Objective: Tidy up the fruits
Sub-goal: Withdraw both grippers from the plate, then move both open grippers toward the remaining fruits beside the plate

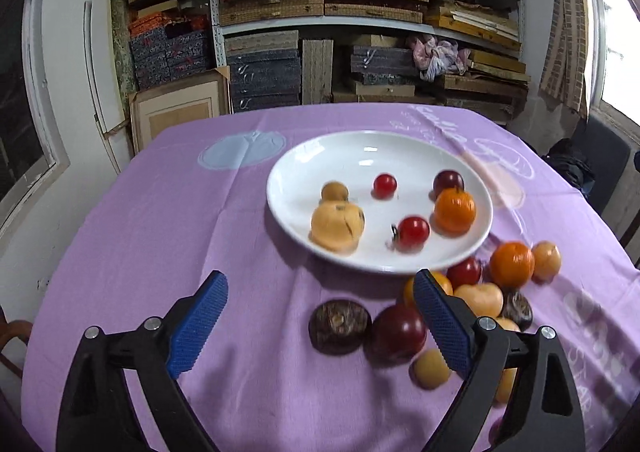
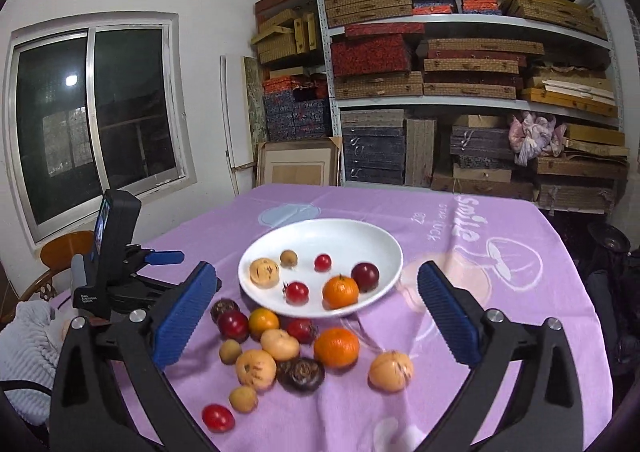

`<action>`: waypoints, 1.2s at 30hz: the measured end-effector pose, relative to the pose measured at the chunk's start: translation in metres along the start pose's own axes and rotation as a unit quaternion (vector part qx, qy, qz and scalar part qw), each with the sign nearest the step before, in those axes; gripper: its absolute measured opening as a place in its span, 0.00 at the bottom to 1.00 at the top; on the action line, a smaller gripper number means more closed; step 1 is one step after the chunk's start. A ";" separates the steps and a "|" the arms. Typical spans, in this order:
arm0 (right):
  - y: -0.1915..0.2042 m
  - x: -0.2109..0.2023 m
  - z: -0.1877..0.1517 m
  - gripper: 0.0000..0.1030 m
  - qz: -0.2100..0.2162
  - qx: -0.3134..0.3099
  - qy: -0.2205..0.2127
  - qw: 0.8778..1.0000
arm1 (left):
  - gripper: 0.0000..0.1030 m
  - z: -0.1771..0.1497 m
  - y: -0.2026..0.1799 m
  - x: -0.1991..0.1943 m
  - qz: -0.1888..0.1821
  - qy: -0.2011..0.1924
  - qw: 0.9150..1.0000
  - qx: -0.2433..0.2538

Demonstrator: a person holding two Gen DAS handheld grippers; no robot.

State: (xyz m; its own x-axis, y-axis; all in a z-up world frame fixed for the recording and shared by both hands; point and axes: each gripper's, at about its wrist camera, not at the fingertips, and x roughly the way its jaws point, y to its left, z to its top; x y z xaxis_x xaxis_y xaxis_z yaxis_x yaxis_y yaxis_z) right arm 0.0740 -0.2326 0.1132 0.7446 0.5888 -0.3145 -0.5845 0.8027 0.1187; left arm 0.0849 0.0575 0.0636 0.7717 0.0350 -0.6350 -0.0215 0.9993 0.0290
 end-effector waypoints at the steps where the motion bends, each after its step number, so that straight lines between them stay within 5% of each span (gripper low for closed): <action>1: -0.002 -0.004 -0.013 0.96 0.000 0.005 0.001 1.000 | 0.92 -0.010 0.002 0.000 -0.012 0.002 1.000 -0.009; 4: -0.008 -0.007 -0.049 0.96 0.022 0.028 0.021 0.999 | 0.92 -0.029 0.004 0.001 -0.054 0.015 0.998 -0.040; 7: 0.003 0.015 -0.063 0.96 0.088 0.034 0.096 0.991 | 0.92 -0.037 -0.006 0.000 -0.056 0.017 0.998 -0.018; 15: 0.083 0.032 -0.096 0.94 0.124 -0.098 0.183 0.970 | 0.93 -0.042 0.003 0.010 -0.075 0.038 0.995 -0.045; 19: 0.090 0.043 -0.105 0.70 0.139 -0.092 0.222 0.961 | 0.93 -0.042 -0.005 0.010 -0.081 0.044 0.995 -0.028; 27: 0.082 0.050 -0.103 0.70 0.154 -0.066 0.237 0.957 | 0.93 -0.046 -0.025 0.012 -0.110 0.055 0.992 0.012; 36: 0.072 0.058 -0.105 0.81 0.150 -0.043 0.262 0.952 | 0.92 -0.047 -0.040 0.018 -0.117 0.070 0.990 0.042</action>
State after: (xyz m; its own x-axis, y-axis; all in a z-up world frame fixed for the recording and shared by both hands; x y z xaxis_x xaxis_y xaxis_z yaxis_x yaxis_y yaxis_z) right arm 0.0411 -0.1510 0.0049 0.2896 0.6445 -0.7076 -0.7867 0.5814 0.2075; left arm 0.0693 0.0185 0.0146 0.6537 -0.1906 -0.7324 0.2050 0.9762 -0.0710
